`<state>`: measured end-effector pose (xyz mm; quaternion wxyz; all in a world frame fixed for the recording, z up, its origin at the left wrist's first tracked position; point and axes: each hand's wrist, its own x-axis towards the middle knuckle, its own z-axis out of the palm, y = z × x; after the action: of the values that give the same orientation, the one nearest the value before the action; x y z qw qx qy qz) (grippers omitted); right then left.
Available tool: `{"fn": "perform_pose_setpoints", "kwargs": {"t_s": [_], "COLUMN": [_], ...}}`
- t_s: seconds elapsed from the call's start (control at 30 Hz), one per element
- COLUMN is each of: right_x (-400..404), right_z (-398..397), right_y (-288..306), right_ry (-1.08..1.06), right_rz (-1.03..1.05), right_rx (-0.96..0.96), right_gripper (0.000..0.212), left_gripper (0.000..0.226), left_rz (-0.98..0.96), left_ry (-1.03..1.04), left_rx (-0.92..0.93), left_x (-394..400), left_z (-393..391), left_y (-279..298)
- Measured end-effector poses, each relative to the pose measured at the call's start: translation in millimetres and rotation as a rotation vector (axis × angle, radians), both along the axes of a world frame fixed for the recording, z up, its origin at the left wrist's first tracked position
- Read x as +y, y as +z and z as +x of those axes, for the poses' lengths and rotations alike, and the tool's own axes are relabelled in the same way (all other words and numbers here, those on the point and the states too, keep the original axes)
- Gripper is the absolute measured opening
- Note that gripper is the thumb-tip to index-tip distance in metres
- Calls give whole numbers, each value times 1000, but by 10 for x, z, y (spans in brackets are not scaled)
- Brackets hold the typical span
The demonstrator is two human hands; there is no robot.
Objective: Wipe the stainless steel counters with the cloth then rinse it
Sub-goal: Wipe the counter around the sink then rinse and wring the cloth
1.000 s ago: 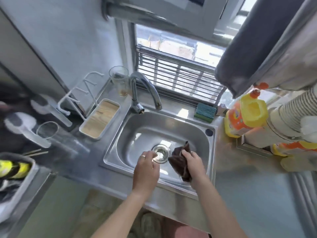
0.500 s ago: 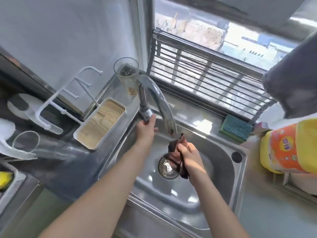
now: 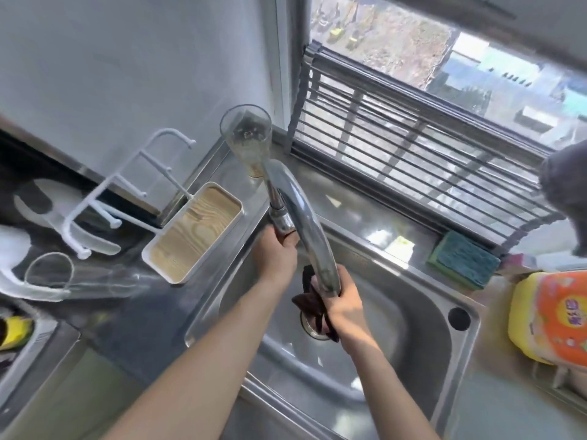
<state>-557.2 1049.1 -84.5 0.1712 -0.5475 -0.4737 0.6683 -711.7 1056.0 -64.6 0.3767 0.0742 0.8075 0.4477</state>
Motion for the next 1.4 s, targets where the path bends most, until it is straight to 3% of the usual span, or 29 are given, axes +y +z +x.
{"fn": "perform_pose_setpoints", "kwargs": {"t_s": [0.1, 0.2, 0.3, 0.43, 0.57, 0.67, 0.77, 0.83, 0.9, 0.93, 1.0, 1.13, 1.27, 1.33, 1.4], "right_x": [-36, -76, -125, -217, -299, -325, -225, -156, -101, -66, -17, 13, -33, -49, -37], "right_z": [11, 33, 97, 92, 48, -10, -57, -85, -73, -41, 26, 101, 104, 107, 124], "right_y": [36, 118, 140, 238, 237, 267, 310, 325, 321, 327, 334, 257, 245, 248, 226], "right_ry": [-61, -90, -57, -75, -194, -276, -373, -443, -482, -507, -526, -570, -669, -570, -410], "right_rz": [-91, -111, -39, -29, -54, -40, -91, -135, -115, -110, -141, -256, -475, -524, -533], "right_rx": [29, 42, -14, -4, 12, -43, -30, -37, -21, -33, -46, -40, 58, 102, 37], "right_gripper": [14, 18, 26, 31, 32, 18, 18, 18, 18, 20, 21, 24, 24, 18, 35], "left_gripper": [26, 23, 41, 18, 53, 68, 76, 61, 33, 33, 49, 45, 62, 74, 83], "left_rz": [44, -37, -51, -114, -157, -114, -115, -52, 4, 35, 91, 130, 173, 172, 156], "left_ry": [43, 10, -32, -167, -293, -162, -167, -127, -40, 14, 63, 69, 99, 142, 146], "left_rx": [-33, 33, 111, 94, -412, -840, -1004, -1060, -1048, -1005, -934, -914, -904, -888, -861], "left_x": [-1, 10, -29, -134, -417, -690, -830, -842, -838, -839, -828, -839, -834, -815, -796], "left_z": [26, 53, 95, 41, 318, 614, 685, 670, 661, 643, 582, 476, 472, 476, 477], "left_y": [-94, -73, 109, 79, -120, -174, -254, -233, -225, -243, -282, -334, -344, -366, -384]}}
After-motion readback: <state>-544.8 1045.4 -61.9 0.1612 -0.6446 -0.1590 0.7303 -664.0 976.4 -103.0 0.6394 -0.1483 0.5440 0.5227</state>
